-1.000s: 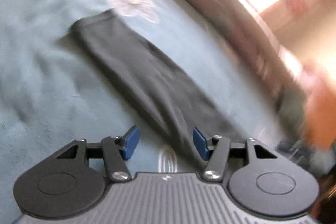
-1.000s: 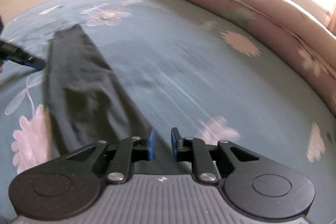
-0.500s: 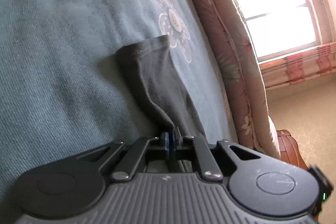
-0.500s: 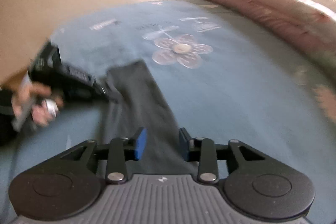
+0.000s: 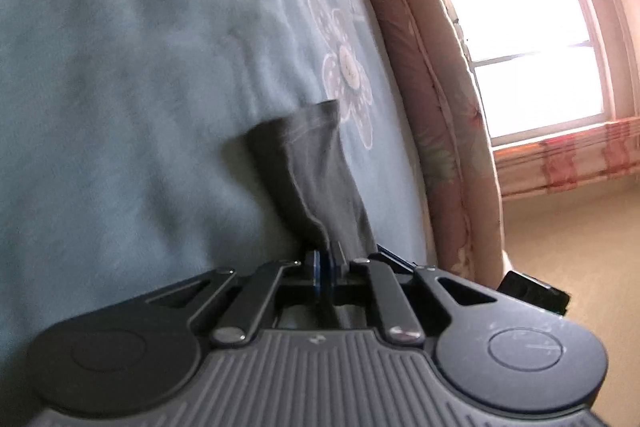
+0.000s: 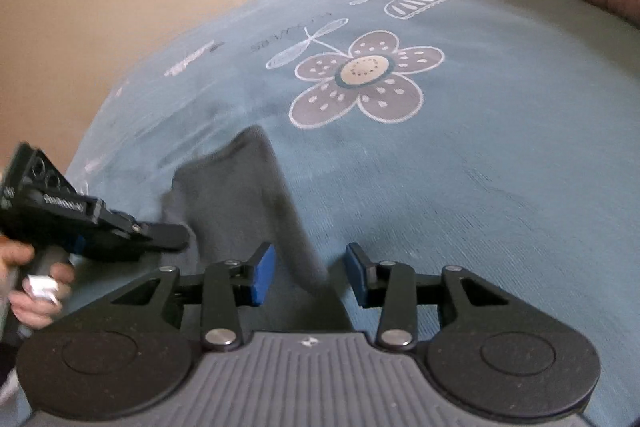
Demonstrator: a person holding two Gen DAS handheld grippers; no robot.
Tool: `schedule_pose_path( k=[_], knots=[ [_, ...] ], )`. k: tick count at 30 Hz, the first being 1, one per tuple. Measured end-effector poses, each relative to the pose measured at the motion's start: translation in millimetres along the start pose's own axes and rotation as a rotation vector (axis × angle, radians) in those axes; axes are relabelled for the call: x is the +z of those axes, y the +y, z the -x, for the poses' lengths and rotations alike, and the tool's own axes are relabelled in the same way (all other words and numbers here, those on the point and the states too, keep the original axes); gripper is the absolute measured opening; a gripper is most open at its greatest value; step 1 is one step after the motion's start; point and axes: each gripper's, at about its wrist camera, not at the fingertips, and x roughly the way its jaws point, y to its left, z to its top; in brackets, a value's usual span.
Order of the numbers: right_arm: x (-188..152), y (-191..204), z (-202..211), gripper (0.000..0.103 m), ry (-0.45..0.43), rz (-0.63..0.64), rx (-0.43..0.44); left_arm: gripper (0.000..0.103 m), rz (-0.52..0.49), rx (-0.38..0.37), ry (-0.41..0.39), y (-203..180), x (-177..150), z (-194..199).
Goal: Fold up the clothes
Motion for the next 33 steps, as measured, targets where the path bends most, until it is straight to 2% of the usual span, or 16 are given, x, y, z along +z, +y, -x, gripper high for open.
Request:
schedule_pose_path(
  k=[3,4,5,6,9,13,19,21,23,27,29,33],
  knots=[
    [1.8,2.3,-6.7,0.036,-0.011,-0.006,0.004,0.009,-0.027,0.007,-0.024,-5.9,-4.0,-4.9],
    [1.5,4.2,-6.5,0.026,-0.010,0.001,0.002,0.009,-0.038,0.004,-0.028,-6.1,-5.4,-3.8],
    [1.1,5.4,-6.1,0.008,-0.005,0.005,0.003,0.009,-0.050,0.001,-0.033,-6.3,-6.9,-2.7],
    [-0.1,6.8,-4.9,0.004,-0.003,0.011,0.006,0.009,-0.059,0.003,-0.034,-7.0,-7.8,-1.8],
    [-3.9,13.5,0.4,0.004,-0.018,0.048,-0.009,0.008,-0.076,0.024,-0.039,-10.6,-6.7,2.7],
    [0.4,16.3,13.0,0.003,-0.067,0.068,-0.059,0.005,-0.194,0.056,-0.034,-39.1,-2.8,-4.6],
    [19.6,-1.3,50.4,0.004,-0.158,0.047,-0.202,0.005,-0.345,0.019,-0.070,-91.8,19.3,-27.4],
    [26.2,-8.4,60.4,0.004,-0.192,0.037,-0.247,0.010,-0.395,0.025,-0.069,-102.7,24.1,-34.9],
    [28.9,-14.6,61.0,0.005,-0.208,0.012,-0.270,0.010,-0.402,0.074,-0.078,-103.6,27.3,-44.6],
    [18.5,-18.6,50.2,0.011,-0.172,-0.008,-0.289,0.014,-0.322,0.180,-0.031,-76.3,28.3,-39.7],
    [9.7,-22.0,53.4,0.019,-0.162,-0.016,-0.291,0.016,-0.298,0.157,-0.037,-62.4,28.5,-26.1],
    [-12.1,-31.2,86.2,0.024,-0.141,-0.036,-0.305,0.040,-0.249,0.097,-0.043,-51.7,32.6,-21.2]
  ],
)
